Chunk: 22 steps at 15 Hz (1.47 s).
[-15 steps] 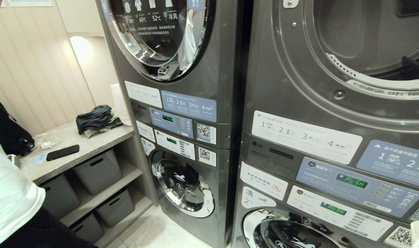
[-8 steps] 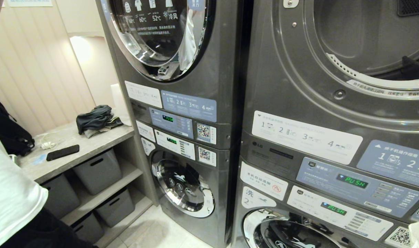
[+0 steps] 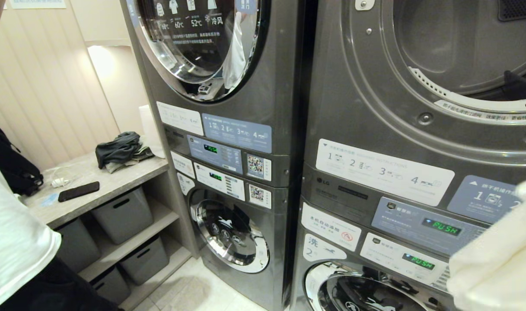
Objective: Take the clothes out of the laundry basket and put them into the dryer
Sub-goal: Put the clothes in the dryer
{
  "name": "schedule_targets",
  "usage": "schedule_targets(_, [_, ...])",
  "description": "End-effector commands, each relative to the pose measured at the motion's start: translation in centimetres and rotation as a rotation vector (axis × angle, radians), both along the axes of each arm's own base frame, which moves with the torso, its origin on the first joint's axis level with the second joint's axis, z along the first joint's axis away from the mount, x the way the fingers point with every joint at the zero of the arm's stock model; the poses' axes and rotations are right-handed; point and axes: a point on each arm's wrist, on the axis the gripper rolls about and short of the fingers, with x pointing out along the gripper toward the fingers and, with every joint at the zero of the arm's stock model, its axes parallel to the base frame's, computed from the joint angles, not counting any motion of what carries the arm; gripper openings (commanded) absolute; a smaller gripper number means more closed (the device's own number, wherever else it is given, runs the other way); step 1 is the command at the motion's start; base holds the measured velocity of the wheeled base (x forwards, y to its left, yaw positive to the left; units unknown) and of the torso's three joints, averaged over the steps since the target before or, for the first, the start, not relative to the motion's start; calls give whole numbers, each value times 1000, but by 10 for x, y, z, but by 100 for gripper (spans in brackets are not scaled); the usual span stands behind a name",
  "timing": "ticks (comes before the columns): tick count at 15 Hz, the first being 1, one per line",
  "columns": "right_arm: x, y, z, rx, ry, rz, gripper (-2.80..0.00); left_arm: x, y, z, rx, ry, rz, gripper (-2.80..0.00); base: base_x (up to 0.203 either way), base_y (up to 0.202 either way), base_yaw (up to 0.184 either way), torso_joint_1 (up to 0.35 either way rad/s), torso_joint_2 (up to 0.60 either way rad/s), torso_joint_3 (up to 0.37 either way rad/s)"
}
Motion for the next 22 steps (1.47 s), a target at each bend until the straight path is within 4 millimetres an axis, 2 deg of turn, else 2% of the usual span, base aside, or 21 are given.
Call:
schedule_targets(1, [87, -1, 56, -1, 59, -3, -280, 0, 0, 0, -1, 1, 0, -280, 0, 0, 0, 0, 0, 0])
schedule_targets(4, [170, -2, 143, 6, -130, -30, -280, 0, 0, 0, -1, 1, -1, -280, 0, 0, 0, 0, 0, 0])
schedule_targets(5, [201, -2, 159, 13, -174, -48, -280, 0, 0, 0, -1, 1, 0, -280, 0, 0, 0, 0, 0, 0])
schedule_targets(7, [258, -2, 163, 32, -215, -96, -280, 0, 0, 0, -1, 1, 0, -280, 0, 0, 0, 0, 0, 0])
schedule_targets(9, [303, -2, 148, 75, -250, -198, -280, 0, 0, 0, -1, 0, -1, -280, 0, 0, 0, 0, 0, 0])
schedule_targets(11, [326, -4, 143, 163, -402, -341, -280, 0, 0, 0, -1, 1, 0, -280, 0, 0, 0, 0, 0, 0])
schedule_targets(14, [359, -8, 116, 210, -412, -457, -280, 0, 0, 0, -1, 1, 1, -280, 0, 0, 0, 0, 0, 0])
schedule_targets(16, [367, -7, 108, 202, -363, -453, -280, 0, 0, 0, -1, 1, 1, -280, 0, 0, 0, 0, 0, 0])
schedule_targets(19, [355, -7, 118, 217, -381, -444, -280, 0, 0, 0, -1, 0, -1, -280, 0, 0, 0, 0, 0, 0])
schedule_targets(22, [361, -8, 112, 206, -346, -448, -280, 0, 0, 0, -1, 1, 1, -280, 0, 0, 0, 0, 0, 0])
